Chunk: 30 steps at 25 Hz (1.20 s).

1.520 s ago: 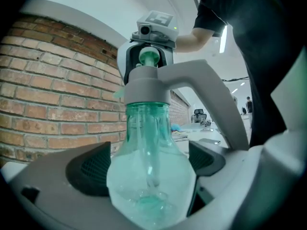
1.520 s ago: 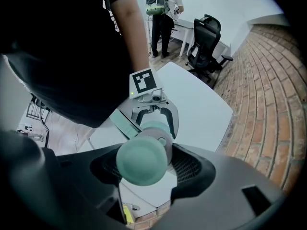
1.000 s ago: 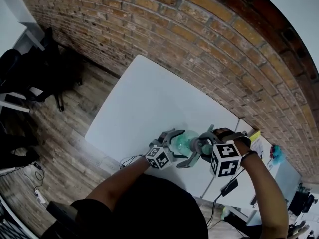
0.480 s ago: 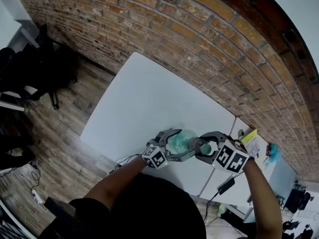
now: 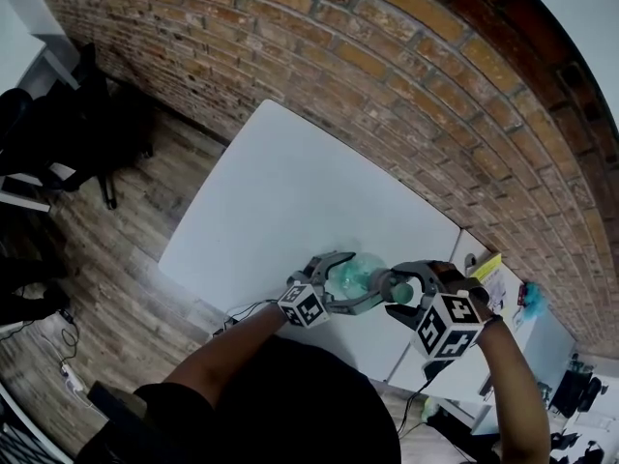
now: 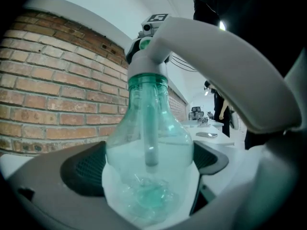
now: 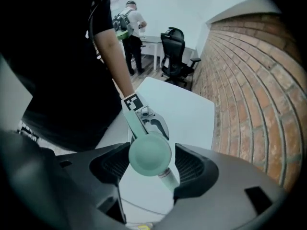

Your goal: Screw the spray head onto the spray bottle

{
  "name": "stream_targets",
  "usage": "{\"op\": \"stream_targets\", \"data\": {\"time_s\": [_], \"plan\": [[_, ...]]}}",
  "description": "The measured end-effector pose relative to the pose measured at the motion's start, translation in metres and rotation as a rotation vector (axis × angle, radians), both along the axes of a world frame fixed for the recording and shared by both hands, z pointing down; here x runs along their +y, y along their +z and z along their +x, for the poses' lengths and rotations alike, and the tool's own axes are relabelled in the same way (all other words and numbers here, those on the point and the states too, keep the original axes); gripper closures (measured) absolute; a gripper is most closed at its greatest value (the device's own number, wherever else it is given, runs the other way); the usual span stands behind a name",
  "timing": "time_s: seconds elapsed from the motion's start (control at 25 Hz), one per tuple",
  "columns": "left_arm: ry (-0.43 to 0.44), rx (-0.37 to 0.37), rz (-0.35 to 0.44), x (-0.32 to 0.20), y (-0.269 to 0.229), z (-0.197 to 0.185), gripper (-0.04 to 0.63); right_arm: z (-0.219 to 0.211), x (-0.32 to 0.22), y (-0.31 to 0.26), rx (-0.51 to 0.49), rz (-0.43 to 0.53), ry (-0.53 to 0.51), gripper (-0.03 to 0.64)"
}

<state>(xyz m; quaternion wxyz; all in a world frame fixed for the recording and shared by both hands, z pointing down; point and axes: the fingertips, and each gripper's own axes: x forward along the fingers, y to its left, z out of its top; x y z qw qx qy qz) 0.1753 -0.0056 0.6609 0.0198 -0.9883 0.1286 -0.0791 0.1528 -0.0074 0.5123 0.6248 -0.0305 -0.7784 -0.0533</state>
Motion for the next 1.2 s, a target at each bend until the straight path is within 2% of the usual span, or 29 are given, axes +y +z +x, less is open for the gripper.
{"op": "stream_targets", "data": {"time_s": [0.2, 0.32, 0.4, 0.6, 0.96, 1.2], "plan": [[-0.001, -0.004, -0.004, -0.001, 0.001, -0.001, 0.049, 0.004, -0.001, 0.006, 0.162, 0.125, -0.365, 0.345], [-0.003, 0.000, -0.004, -0.001, 0.001, 0.000, 0.049, 0.005, 0.003, 0.010, 0.210, 0.127, -0.459, 0.347], [-0.005, 0.005, 0.002, -0.001, 0.003, 0.002, 0.049, 0.005, 0.002, 0.012, 0.227, 0.122, -0.437, 0.347], [-0.004, 0.029, -0.030, 0.000, 0.003, -0.001, 0.049, 0.002, 0.002, 0.013, 0.159, 0.060, -0.259, 0.347], [-0.009, -0.031, -0.108, 0.006, 0.036, -0.009, 0.051, 0.001, 0.001, 0.012, 0.138, 0.073, -0.219, 0.345], [-0.026, -0.020, -0.111, 0.003, 0.035, -0.005, 0.051, -0.003, 0.000, 0.012, 0.050, 0.021, -0.006, 0.345]]}}
